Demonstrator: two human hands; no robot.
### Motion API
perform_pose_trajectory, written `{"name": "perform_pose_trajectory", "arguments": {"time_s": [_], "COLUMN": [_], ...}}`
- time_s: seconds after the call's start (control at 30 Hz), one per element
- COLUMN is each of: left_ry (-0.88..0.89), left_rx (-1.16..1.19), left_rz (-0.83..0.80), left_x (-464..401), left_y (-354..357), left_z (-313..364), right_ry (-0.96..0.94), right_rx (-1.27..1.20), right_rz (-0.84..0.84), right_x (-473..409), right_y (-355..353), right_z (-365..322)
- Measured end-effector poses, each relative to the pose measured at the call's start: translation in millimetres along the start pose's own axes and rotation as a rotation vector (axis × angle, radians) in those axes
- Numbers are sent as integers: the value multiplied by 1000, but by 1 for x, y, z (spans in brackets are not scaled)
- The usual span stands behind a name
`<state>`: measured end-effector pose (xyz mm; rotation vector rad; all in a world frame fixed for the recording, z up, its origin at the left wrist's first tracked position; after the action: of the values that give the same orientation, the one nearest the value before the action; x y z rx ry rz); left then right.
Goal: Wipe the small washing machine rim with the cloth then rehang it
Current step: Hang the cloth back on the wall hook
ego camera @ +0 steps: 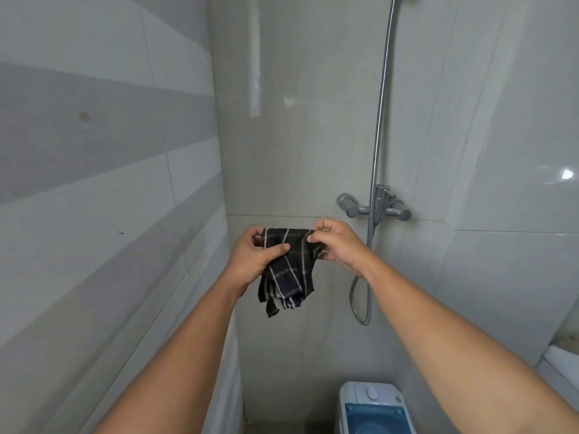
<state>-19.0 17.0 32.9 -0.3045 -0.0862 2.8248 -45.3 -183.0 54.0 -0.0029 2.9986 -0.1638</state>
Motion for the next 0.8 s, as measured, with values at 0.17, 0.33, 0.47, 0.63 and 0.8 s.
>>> {"name": "perform_pose_trajectory", "arguments": {"time_s": [0.17,0.33,0.47,0.63,0.8], "left_ry": [41,-2,-29,19,26], "left_rx": [-213,-240,-260,-356,-429], "left_rz": [-13,-152,-120,-102,-117], "left_x": [1,-6,-17,-48,-90], "left_y": [-13,-13,-12,-7,-5], "left_z": [-1,-17,-29,-40,-59], "right_ry": [22,19,49,51,-1], "right_rx": [-185,-181,120,365,453], "right_rz": [-26,73,38,-100,-65], "right_x": [-19,-34,-39,-54,-91], "right_y": [16,10,0,-6,-16], "right_z": [2,11,19,34,66]}}
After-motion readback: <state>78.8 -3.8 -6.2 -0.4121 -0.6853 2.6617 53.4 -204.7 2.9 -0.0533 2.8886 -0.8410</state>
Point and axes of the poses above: each hand's wrist, its own x-axis away from the middle knuckle, its own y-axis out of the palm, z = x × y, the point moved 6 cm from there along -x, towards the middle knuckle, and after that the axes turned 3 degrees about -z, right-handed, at the moved point
